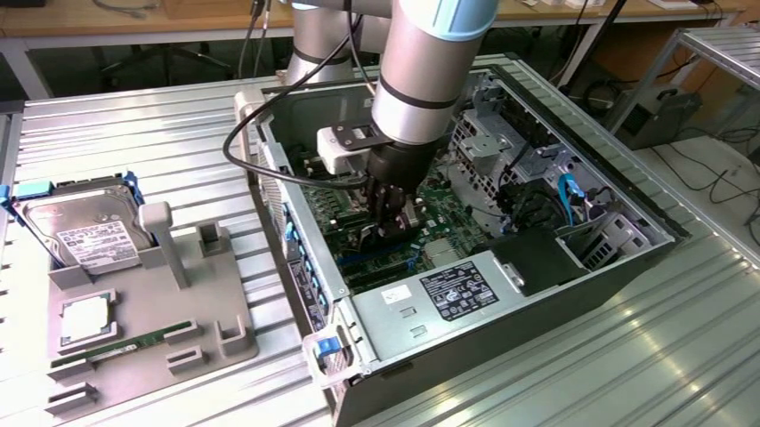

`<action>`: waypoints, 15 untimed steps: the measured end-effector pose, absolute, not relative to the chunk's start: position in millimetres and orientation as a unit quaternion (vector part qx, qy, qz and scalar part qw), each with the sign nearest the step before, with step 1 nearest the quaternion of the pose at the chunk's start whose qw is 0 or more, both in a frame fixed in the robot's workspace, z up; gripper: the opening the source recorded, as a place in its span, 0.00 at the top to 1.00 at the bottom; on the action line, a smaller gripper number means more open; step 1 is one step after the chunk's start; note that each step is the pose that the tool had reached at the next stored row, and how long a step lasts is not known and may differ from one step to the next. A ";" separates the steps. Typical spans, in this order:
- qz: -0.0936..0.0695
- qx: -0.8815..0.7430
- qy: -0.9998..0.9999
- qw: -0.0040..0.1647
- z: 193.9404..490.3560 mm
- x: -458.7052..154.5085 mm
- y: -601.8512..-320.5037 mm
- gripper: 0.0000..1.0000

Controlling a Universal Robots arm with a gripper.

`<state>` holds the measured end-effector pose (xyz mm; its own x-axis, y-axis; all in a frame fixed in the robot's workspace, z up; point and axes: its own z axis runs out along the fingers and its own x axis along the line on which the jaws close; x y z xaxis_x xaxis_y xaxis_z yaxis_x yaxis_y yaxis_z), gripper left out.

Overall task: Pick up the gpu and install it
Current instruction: 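Insert the gpu into the slot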

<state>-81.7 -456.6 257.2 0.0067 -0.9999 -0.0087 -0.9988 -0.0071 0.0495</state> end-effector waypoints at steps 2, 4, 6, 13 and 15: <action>-0.020 0.709 -0.704 0.014 257.2 -81.7 -456.6 0.74; -0.020 0.709 -0.704 0.015 257.3 -81.7 -456.7 0.74; -0.021 0.709 -0.704 0.014 257.0 -81.7 -456.6 0.73; -0.021 0.709 -0.704 0.014 265.5 -81.7 -456.6 0.66; -0.021 0.709 -0.704 0.014 274.5 -81.7 -456.6 0.66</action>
<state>-81.7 -456.6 274.5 0.0067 -0.9999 -0.0087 -0.9988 -0.0071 0.0494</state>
